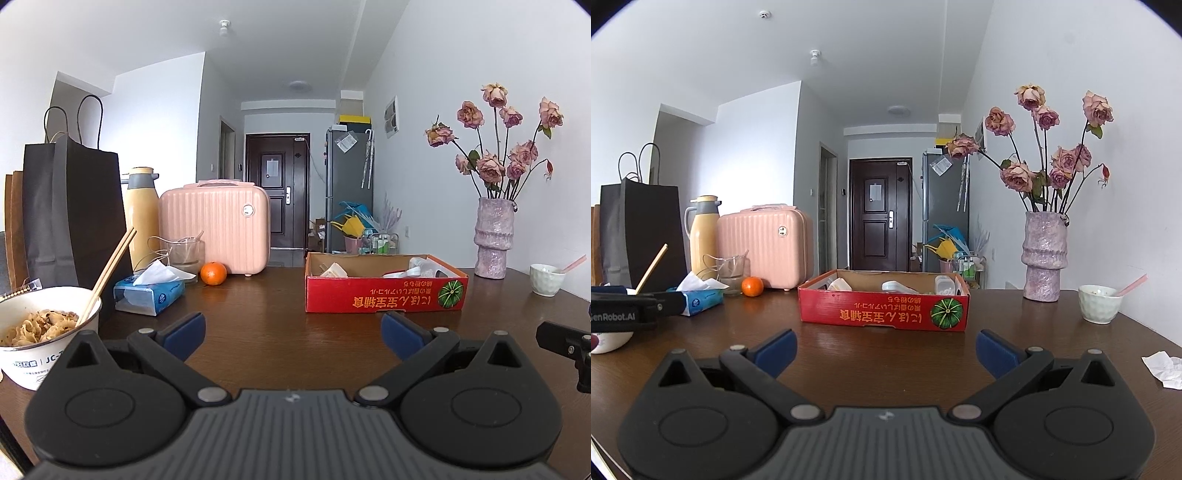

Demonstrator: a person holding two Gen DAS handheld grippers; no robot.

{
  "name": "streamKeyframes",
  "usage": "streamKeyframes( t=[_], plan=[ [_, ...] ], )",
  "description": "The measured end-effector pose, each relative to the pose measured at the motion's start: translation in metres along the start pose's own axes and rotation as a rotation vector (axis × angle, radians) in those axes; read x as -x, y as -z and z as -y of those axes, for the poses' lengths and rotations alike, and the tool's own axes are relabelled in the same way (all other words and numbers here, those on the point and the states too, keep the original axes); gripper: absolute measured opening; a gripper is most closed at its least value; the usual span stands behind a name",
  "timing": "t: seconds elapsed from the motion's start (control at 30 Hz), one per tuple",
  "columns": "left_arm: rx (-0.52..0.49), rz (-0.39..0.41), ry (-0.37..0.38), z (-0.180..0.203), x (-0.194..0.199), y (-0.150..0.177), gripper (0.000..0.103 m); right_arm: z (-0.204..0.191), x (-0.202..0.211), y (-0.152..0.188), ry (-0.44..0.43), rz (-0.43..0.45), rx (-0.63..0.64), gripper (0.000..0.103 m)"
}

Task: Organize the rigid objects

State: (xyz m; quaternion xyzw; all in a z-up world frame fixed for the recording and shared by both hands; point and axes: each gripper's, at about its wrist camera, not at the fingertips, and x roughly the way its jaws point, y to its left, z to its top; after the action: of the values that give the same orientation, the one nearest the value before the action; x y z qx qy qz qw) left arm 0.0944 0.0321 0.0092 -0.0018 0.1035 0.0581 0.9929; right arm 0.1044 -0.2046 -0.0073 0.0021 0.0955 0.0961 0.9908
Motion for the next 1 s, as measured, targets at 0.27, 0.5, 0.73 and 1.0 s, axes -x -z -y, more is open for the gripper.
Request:
streamKeyframes(
  t=[0.27, 0.5, 0.73, 1.0],
  plan=[
    [-0.003, -0.004, -0.002, 0.0008, -0.0023, -0.0004, 0.103, -0.0013, -0.0007, 0.0, 0.002, -0.004, -0.004, 0.103],
    [-0.004, -0.005, -0.003, 0.0008, -0.0029, 0.0003, 0.103, -0.0001, -0.0043, -0.0003, 0.003, -0.008, -0.005, 0.103],
    [-0.004, -0.007, 0.0, 0.001, -0.0032, 0.0007, 0.103, -0.0004, -0.0061, 0.0009, 0.004, -0.013, -0.006, 0.103],
    [-0.003, -0.006, -0.001, 0.0018, -0.0045, 0.0016, 0.103, -0.0003, -0.0064, 0.0012, 0.004, -0.013, -0.007, 0.103]
  ],
)
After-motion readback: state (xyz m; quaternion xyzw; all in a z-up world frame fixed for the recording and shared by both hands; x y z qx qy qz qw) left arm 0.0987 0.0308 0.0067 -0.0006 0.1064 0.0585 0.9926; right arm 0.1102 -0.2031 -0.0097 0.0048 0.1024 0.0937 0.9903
